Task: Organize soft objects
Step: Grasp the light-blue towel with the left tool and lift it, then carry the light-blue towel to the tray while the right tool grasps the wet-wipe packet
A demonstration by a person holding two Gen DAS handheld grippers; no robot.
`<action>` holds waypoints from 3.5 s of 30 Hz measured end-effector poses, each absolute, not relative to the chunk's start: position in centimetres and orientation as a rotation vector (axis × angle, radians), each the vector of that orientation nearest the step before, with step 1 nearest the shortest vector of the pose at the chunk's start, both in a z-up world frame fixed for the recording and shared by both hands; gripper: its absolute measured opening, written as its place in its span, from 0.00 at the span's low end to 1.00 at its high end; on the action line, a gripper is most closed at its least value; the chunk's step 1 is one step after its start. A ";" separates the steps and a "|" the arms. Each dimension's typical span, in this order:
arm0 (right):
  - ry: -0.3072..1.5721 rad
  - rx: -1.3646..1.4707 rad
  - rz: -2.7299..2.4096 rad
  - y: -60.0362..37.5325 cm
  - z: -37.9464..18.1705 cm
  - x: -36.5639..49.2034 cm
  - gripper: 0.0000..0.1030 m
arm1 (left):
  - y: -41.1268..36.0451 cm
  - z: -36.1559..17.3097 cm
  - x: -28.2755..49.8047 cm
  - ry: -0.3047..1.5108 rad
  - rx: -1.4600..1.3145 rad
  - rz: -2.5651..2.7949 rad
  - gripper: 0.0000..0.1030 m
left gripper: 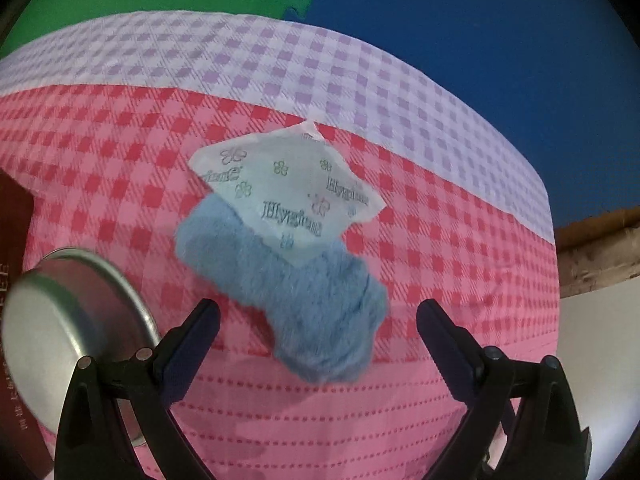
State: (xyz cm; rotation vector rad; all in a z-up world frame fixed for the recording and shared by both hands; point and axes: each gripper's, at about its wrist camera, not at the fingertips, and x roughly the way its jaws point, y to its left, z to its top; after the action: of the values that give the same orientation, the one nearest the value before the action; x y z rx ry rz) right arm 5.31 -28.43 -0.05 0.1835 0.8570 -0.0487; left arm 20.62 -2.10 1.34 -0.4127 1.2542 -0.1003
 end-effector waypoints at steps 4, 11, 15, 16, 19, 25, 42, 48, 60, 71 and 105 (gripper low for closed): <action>0.853 0.196 -0.047 -28.5 0.0 5.2 0.82 | -2.5 0.3 21.6 1.277 -0.459 -0.079 0.95; 0.850 0.209 -0.044 -28.6 0.0 5.3 0.82 | -5.6 -0.1 21.8 1.294 -0.278 -0.051 0.88; 0.848 0.215 -0.044 -28.6 0.0 5.2 0.82 | -7.7 0.5 21.5 1.252 -0.119 -0.043 0.15; 0.847 0.219 -0.045 -28.6 0.0 5.0 0.82 | -7.8 0.7 21.4 1.252 -0.148 -0.078 0.15; 0.842 0.235 -0.040 -28.7 0.0 4.9 0.82 | -7.9 1.0 20.6 1.229 -0.147 -0.067 0.15; 0.840 0.250 -0.034 -28.8 -0.1 5.1 0.83 | -7.9 3.0 16.2 1.219 -0.067 -0.134 0.15; 0.887 0.139 -0.068 -27.3 -0.4 5.9 0.85 | 5.3 8.6 14.7 1.073 -0.102 0.011 0.16; 0.970 0.234 0.125 -25.2 0.8 7.9 0.84 | 6.4 9.3 13.0 1.014 -0.069 0.010 0.17; 1.262 0.600 0.262 -15.3 2.1 21.5 0.83 | 11.0 12.9 9.9 0.915 -0.177 -0.031 0.22; 1.417 0.624 0.044 -10.6 -0.2 28.0 0.85 | 14.8 13.7 7.6 0.889 -0.206 -0.082 0.22; 1.141 0.530 0.329 -8.6 2.9 11.4 0.12 | 24.3 11.0 -3.1 0.933 -0.359 0.103 0.25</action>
State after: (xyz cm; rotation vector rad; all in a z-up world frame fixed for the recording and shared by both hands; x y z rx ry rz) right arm 11.37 -8.55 2.92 0.5305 1.1405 0.3291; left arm -3.05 24.31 10.96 -0.3593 0.9327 0.1034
